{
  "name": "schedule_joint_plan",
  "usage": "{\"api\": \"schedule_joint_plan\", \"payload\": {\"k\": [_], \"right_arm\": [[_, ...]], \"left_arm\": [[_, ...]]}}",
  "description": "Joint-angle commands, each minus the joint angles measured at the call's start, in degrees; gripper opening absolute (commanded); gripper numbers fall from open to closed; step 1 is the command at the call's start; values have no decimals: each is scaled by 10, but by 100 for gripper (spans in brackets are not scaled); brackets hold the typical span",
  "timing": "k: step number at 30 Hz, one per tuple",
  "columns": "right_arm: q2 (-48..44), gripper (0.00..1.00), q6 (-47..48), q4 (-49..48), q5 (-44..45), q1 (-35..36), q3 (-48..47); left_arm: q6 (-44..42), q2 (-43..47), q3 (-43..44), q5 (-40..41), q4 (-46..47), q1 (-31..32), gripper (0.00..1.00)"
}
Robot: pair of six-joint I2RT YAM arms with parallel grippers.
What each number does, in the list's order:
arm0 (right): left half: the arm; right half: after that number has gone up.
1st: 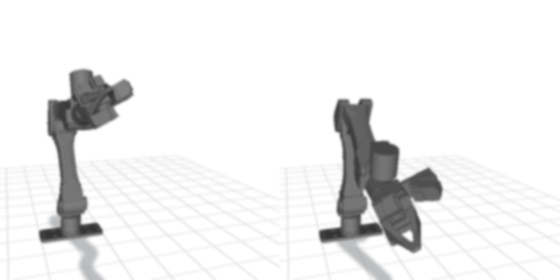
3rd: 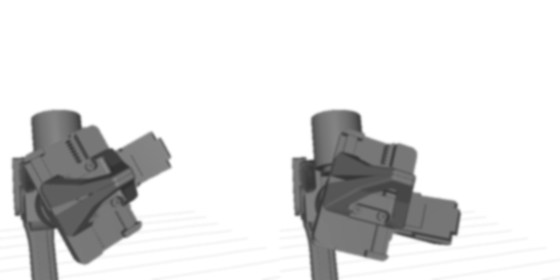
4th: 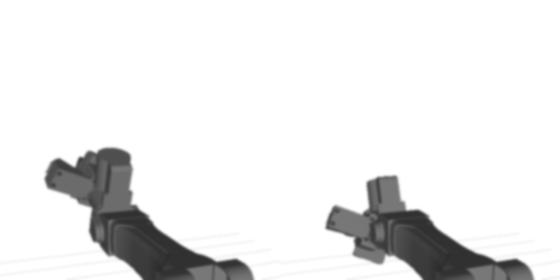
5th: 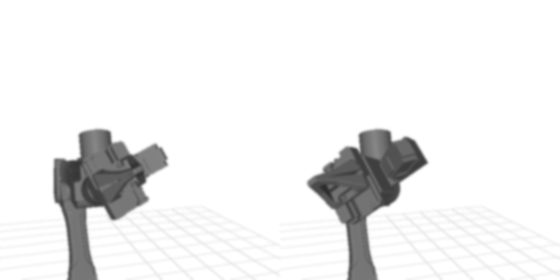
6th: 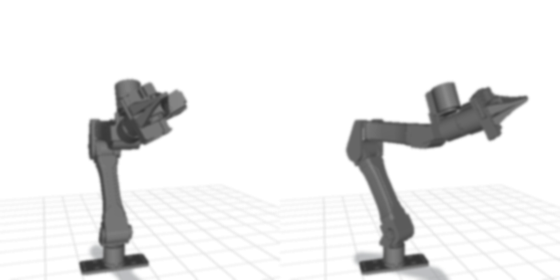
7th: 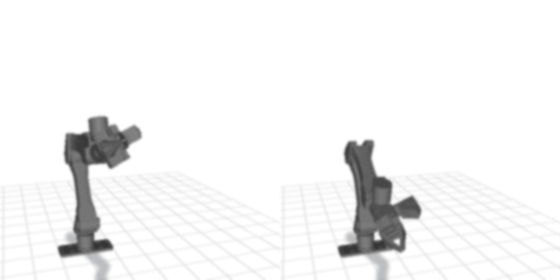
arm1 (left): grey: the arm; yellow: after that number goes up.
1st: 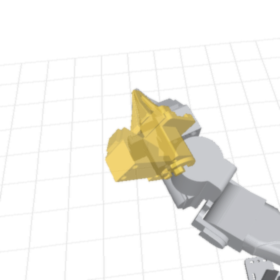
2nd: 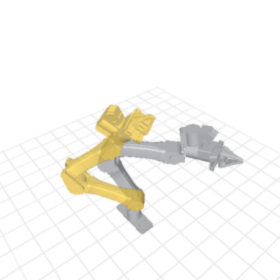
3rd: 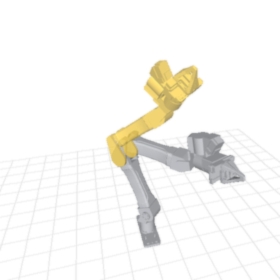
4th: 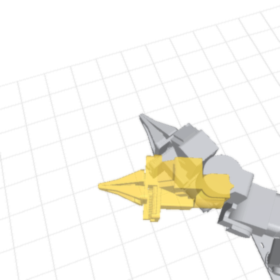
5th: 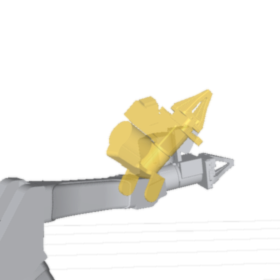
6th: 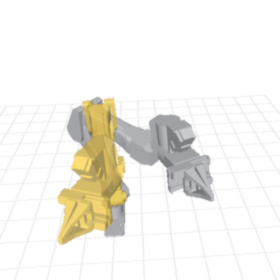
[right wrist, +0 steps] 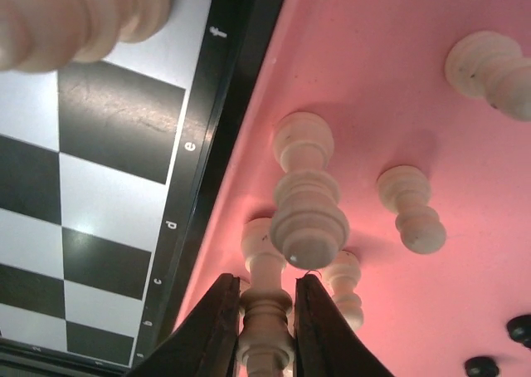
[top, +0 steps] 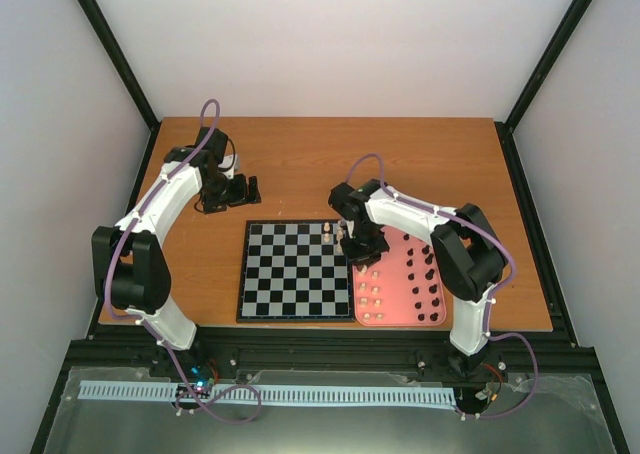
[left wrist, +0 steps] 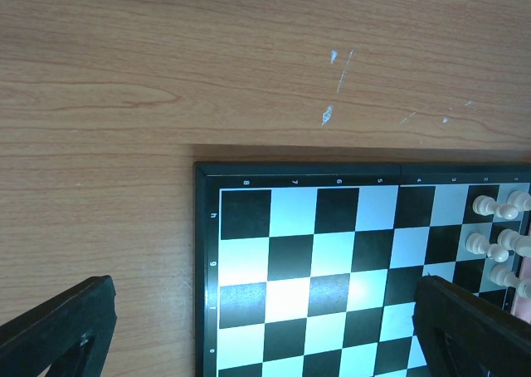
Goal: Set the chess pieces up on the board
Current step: Pick up the chess piece from the storage box, then place the chess piece on the chessboard.
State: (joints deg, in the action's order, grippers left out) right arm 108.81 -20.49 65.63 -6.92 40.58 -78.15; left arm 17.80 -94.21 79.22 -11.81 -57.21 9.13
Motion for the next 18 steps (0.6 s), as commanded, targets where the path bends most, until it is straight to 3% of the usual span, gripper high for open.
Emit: {"api": "schedule_joint_plan", "payload": {"k": [1, 9, 18], "right_arm": [[-10, 13, -1, 30, -2, 2, -33], [-21, 13, -1, 96, -7, 8, -115], [29, 13, 9, 93, -11, 11, -163]], "left_arm": [[5, 7, 7, 0, 0, 2, 100], [6, 14, 7, -2, 1, 2, 100], [3, 21, 4, 4, 1, 2, 100]]}}
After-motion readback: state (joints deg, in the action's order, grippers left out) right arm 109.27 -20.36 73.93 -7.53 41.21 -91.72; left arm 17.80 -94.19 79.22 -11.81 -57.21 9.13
